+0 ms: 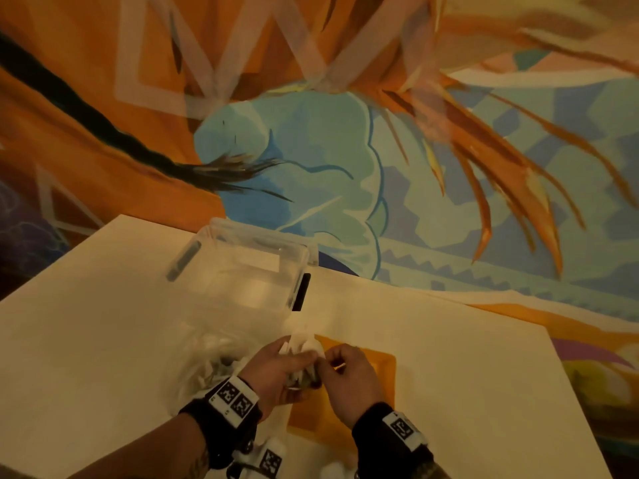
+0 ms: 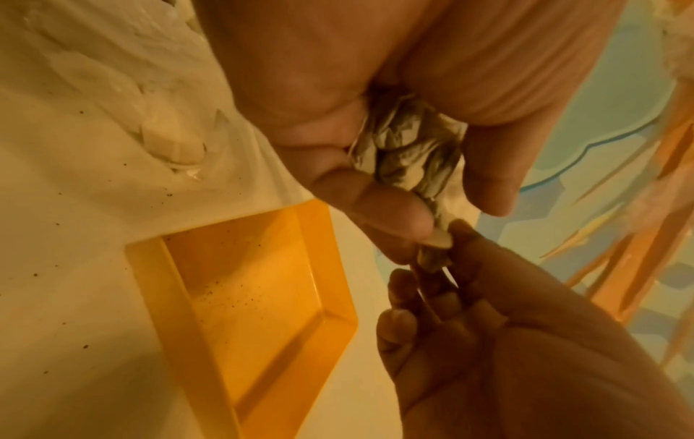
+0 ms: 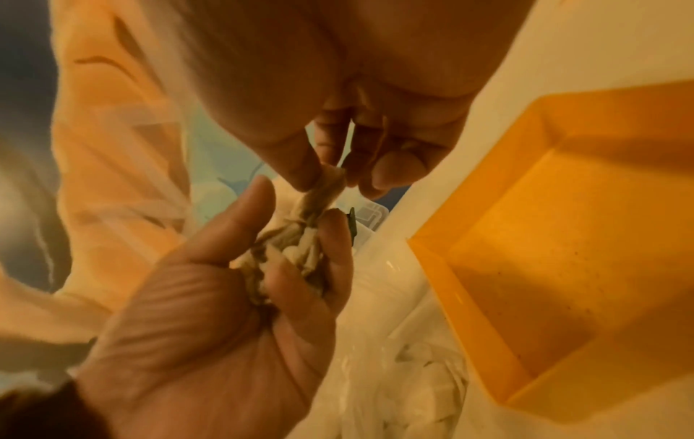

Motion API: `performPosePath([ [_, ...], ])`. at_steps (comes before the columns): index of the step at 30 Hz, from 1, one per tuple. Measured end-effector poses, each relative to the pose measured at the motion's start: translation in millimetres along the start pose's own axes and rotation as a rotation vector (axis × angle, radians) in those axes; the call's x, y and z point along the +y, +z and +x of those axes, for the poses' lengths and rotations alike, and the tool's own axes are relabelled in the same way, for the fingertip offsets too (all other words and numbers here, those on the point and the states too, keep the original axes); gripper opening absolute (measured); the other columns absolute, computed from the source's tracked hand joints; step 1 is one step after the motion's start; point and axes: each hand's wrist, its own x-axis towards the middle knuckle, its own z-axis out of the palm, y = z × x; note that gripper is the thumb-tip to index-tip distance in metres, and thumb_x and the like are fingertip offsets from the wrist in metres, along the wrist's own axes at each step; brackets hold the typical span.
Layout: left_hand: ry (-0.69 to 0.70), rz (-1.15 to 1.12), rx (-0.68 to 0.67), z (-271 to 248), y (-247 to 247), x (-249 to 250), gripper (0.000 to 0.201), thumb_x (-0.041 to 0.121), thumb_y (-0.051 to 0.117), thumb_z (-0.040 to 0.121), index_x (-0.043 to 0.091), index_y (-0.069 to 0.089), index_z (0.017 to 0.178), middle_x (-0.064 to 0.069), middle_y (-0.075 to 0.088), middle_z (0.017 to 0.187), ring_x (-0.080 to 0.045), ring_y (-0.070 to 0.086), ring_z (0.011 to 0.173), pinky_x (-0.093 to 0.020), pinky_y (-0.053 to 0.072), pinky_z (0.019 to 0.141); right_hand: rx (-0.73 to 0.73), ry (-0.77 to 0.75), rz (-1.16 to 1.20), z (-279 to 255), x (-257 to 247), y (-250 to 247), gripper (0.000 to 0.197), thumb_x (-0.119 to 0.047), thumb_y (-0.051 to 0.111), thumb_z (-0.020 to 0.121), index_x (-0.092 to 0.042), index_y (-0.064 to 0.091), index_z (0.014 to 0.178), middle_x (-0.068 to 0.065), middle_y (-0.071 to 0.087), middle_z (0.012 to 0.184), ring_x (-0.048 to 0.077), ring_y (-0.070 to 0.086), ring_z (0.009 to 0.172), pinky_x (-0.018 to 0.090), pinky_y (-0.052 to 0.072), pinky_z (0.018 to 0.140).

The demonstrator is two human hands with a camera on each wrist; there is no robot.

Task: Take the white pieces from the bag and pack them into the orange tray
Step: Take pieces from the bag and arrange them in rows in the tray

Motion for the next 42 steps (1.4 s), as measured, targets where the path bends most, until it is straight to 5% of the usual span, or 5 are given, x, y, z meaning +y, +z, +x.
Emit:
performPosePath([
  [14,0.020,0.411,0.050,2.2,-12.2,-12.7,0.007,0.028,0.068,0.090,0.031,0.065,0.097,0.000,0.072,0.087,-0.015,0.070,0.077,-0.027,0.056,0.057,-0.191,0.100,0.094,2.3,33.1,5.4,0.011,-0.028,0.070,0.087,-0.018,0.066,0.084,-0.005,0.064,0.072,0.008,0.052,0.061,0.026,0.044,0.060],
  [23,-0.072,0.737,0.252,65.9,-26.4,-34.9,0.018,0.039,0.067,0.087,0.029,0.053,0.093,-0.004,0.065,0.091,-0.018,0.064,0.070,-0.026,0.052,0.046,-0.038,0.343,0.039,78.5,59.8,16.1,0.014,-0.027,0.070,0.088,-0.029,0.065,0.075,-0.008,0.066,0.077,0.018,0.060,0.080,0.035,0.053,0.084],
  [28,-0.034,1.038,0.128,84.6,-29.5,-48.2,0.012,0.030,0.060,0.090,0.035,0.058,0.101,0.005,0.064,0.096,-0.012,0.063,0.080,-0.031,0.058,0.071,-0.047,0.539,-0.006,105.1,74.3,41.1,0.026,-0.040,0.074,0.082,-0.022,0.072,0.101,0.002,0.071,0.100,0.024,0.067,0.092,0.038,0.057,0.084],
  [37,-0.063,0.888,0.129,88.3,-38.6,-59.8,0.012,0.030,0.067,0.084,0.039,0.058,0.085,0.007,0.066,0.082,-0.013,0.067,0.074,-0.032,0.060,0.066,0.012,0.634,0.067,120.1,81.7,63.0,0.044,-0.047,0.074,0.081,-0.021,0.069,0.115,0.004,0.068,0.115,0.025,0.062,0.104,0.036,0.053,0.092],
  [42,-0.056,0.765,0.190,78.4,-40.4,-50.6,0.018,0.036,0.071,0.080,0.029,0.055,0.084,0.000,0.067,0.078,-0.017,0.067,0.067,-0.030,0.055,0.052,-0.029,0.586,-0.012,113.5,75.5,53.1,0.057,-0.053,0.072,0.080,-0.019,0.063,0.126,0.004,0.066,0.123,0.022,0.061,0.097,0.029,0.049,0.081],
])
